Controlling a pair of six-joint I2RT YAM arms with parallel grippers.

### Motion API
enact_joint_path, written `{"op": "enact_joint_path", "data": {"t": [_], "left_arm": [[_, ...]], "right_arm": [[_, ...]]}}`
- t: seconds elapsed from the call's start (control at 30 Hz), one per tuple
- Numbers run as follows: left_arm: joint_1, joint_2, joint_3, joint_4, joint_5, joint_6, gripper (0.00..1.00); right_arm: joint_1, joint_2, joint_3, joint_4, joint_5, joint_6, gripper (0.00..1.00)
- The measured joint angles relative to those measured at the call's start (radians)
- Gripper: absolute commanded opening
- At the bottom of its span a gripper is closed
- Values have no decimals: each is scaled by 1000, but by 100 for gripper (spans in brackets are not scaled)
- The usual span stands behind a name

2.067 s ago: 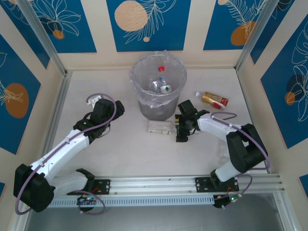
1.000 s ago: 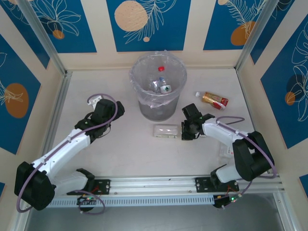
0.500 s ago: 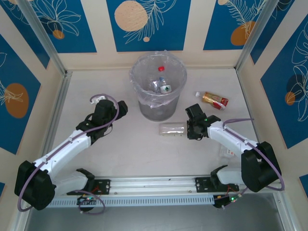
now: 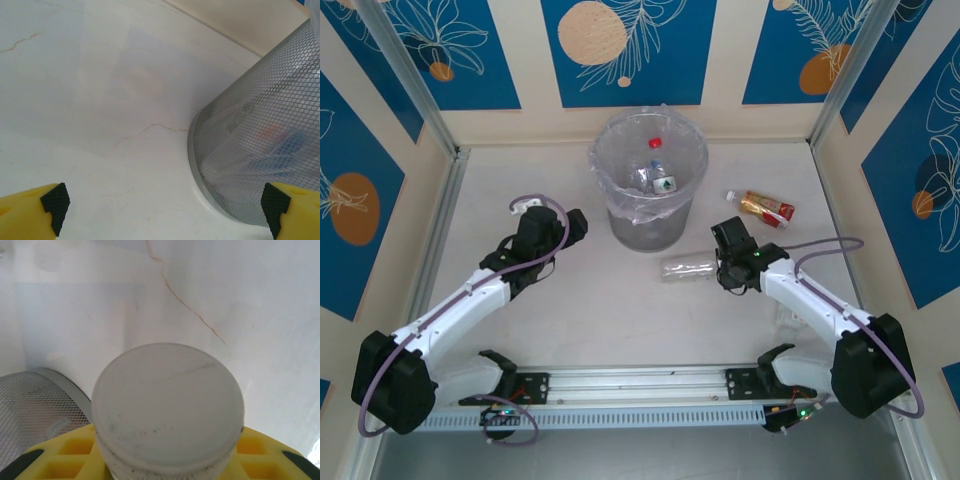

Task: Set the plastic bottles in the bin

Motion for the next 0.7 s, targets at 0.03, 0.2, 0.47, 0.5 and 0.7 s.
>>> {"op": "enact_joint_path", "data": {"t": [0.03, 0.2, 0.47, 0.5, 0.7], "left_arm": [[0, 0, 0, 0, 0, 0, 100], [0, 0, -2, 3, 15, 2, 100], [0, 2, 31, -9, 83, 35, 99], [0, 2, 37, -7, 92, 36, 100], [0, 8, 51, -8, 127, 58, 99]], "right_arm": [[0, -12, 0, 3, 16, -33, 0], [-5, -101, 0, 60, 89, -210, 0], [-43, -204, 0, 116, 130, -482, 0], [-56, -213, 0, 119, 127, -523, 0], [-161, -249, 14, 122, 37, -744, 0]]}}
